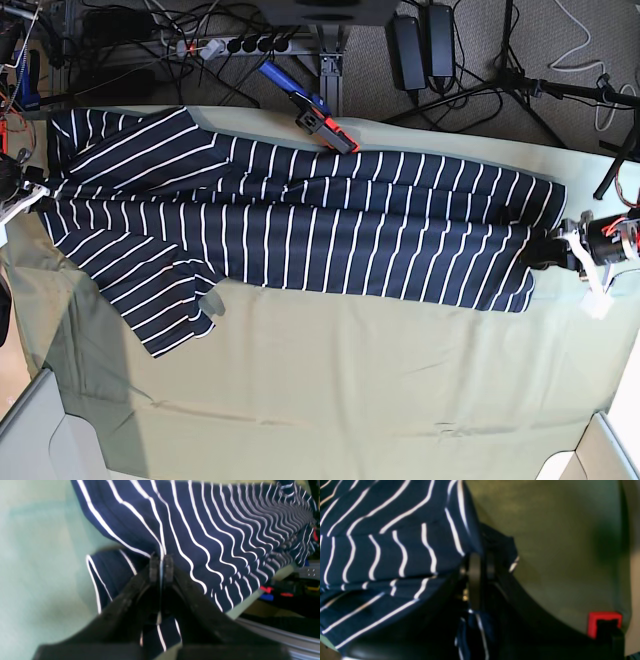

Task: Fold the T-shirt properly
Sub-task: 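Lift the side edge and fold it over onto the shirt body, then release the fold and move both grippers to the folded edge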

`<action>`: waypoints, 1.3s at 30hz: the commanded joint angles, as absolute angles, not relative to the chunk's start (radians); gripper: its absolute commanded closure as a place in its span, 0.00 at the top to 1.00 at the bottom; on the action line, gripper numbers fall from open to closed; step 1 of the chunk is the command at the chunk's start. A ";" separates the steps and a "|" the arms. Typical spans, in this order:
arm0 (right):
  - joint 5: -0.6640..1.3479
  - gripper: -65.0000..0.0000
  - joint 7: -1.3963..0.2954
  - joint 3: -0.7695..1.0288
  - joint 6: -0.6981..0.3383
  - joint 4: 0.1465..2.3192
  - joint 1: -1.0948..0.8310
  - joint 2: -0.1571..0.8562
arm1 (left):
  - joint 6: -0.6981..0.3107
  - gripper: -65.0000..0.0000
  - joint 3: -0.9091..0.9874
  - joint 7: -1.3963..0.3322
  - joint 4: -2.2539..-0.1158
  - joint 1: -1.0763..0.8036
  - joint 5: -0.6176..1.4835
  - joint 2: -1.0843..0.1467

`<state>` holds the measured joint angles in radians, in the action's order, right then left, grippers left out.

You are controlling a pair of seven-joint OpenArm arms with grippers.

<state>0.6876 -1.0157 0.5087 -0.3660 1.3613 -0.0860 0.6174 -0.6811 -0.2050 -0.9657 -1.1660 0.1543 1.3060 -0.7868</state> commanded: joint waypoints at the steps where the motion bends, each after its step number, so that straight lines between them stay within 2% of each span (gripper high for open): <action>1: 0.677 0.00 -1.004 0.523 -0.434 1.372 -0.076 0.650 | -0.698 0.00 -0.194 -0.952 -1.178 0.166 1.323 -0.815; 3: 0.665 0.00 -1.005 0.523 -0.434 1.372 -0.078 0.650 | -0.698 0.01 -0.194 -0.951 -1.178 0.156 1.322 -0.815; 7: 0.627 0.00 -1.003 0.523 -0.434 1.372 -0.078 0.646 | -0.698 0.29 -0.194 -0.950 -1.178 0.150 1.316 -0.815; 8: 0.618 0.08 -1.003 0.523 -0.434 1.372 -0.078 0.645 | -0.698 0.35 -0.194 -0.950 -1.178 0.150 1.316 -0.815; 10: 0.609 0.41 -1.003 0.523 -0.432 1.372 -0.078 0.645 | -0.698 0.39 -0.194 -0.947 -1.178 0.150 1.315 -0.815; 11: 0.609 0.54 -1.003 0.523 -0.432 1.372 -0.078 0.646 | -0.698 0.39 -0.194 -0.947 -1.178 0.151 1.311 -0.815; 12: 0.609 0.62 -1.003 0.523 -0.432 1.372 -0.078 0.646 | -0.698 0.39 -0.189 -0.947 -1.178 0.152 1.305 -0.815; 13: 0.609 0.65 -0.998 0.524 -0.431 1.373 -0.077 0.646 | -0.698 0.39 -0.179 -0.947 -1.178 0.152 1.303 -0.815; 20: 0.610 0.65 -0.956 0.539 -0.430 1.374 -0.004 0.646 | -0.698 0.39 -0.023 -0.947 -1.187 0.152 1.306 -0.815; 26: 0.602 0.65 -0.922 0.515 -0.431 1.339 0.161 0.635 | -0.698 0.39 -0.005 -0.947 -1.252 0.152 1.305 -0.812; 39: 0.432 0.65 -0.724 0.239 -0.430 0.912 0.504 0.507 | -0.698 0.39 -0.004 -0.955 -1.310 0.152 1.304 -0.812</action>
<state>0.4255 -0.7403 0.2340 -0.3721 0.8989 0.4797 0.4896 -0.6807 -0.0154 -0.9718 -1.2961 0.1329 1.2858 -0.7872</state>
